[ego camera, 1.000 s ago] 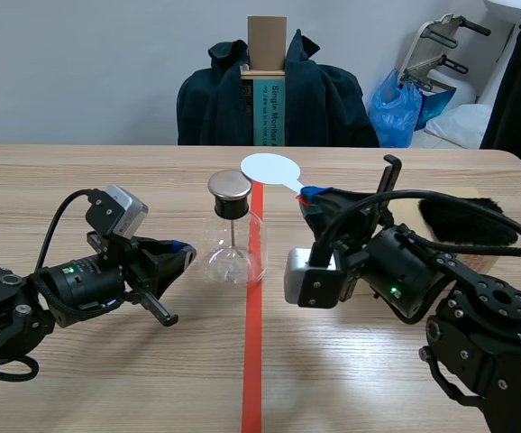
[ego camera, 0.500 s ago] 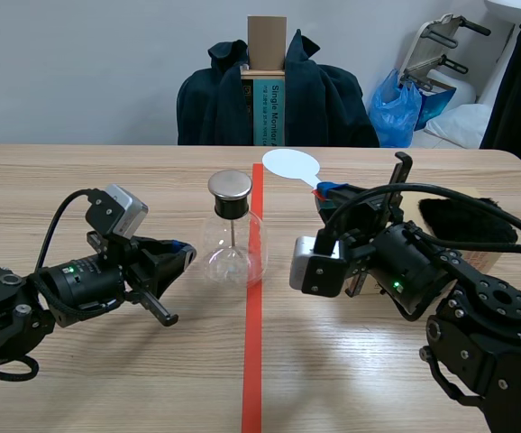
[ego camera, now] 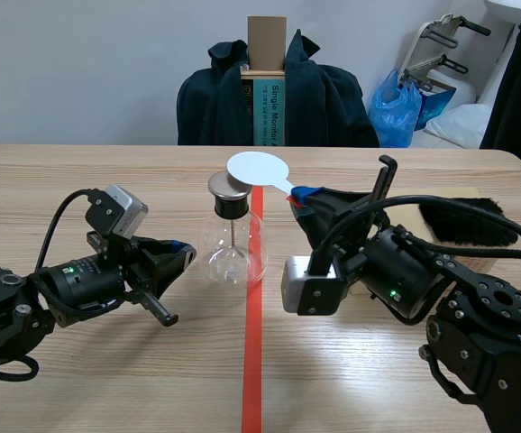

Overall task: Do the electroscope experiment.
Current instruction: 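Move the plate toward and away from the electroscope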

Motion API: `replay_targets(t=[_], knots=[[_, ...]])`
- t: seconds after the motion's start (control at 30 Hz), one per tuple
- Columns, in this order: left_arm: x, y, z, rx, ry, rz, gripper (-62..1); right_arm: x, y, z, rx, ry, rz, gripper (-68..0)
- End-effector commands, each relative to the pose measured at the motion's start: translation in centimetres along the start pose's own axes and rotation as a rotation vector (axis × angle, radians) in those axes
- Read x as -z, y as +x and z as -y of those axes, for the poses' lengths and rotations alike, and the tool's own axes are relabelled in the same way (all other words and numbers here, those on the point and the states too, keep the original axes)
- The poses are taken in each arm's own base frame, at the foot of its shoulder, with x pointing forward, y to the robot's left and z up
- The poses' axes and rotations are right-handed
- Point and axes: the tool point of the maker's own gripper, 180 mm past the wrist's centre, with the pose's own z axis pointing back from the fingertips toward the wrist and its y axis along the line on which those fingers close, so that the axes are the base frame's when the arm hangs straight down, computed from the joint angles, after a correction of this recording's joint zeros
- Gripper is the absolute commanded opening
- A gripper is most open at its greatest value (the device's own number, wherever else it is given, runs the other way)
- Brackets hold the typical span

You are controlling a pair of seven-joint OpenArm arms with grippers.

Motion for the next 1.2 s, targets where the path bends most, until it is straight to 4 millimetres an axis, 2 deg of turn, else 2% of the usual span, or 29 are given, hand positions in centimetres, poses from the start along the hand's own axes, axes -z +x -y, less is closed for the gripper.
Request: replay_targets(t=[0.0,0.33,0.63,0.87,1.17], knots=[[0.1,1.4,-0.5,0.012,0.008,0.044,-58.1,0.2,-0.3,1.3,-0.028,-0.032,0.018,-66.9],[0.1,1.4,-0.5,0.012,0.008,0.044,-58.2,0.0,1.9,1.3,-0.033,-0.033,0.137,-66.9],[0.1,1.4,-0.5,0.012,0.008,0.044,-58.1,0.0,1.9,1.3,-0.034,-0.035,0.140,-66.9],[0.1,1.4,-0.5,0.012,0.008,0.044,-58.2,0.1,0.5,1.3,-0.032,-0.036,0.060,-66.9],[0.1,1.4,-0.5,0.012,0.008,0.044,-58.1,0.0,-2.7,1.4,-0.029,-0.039,-0.119,-66.9]])
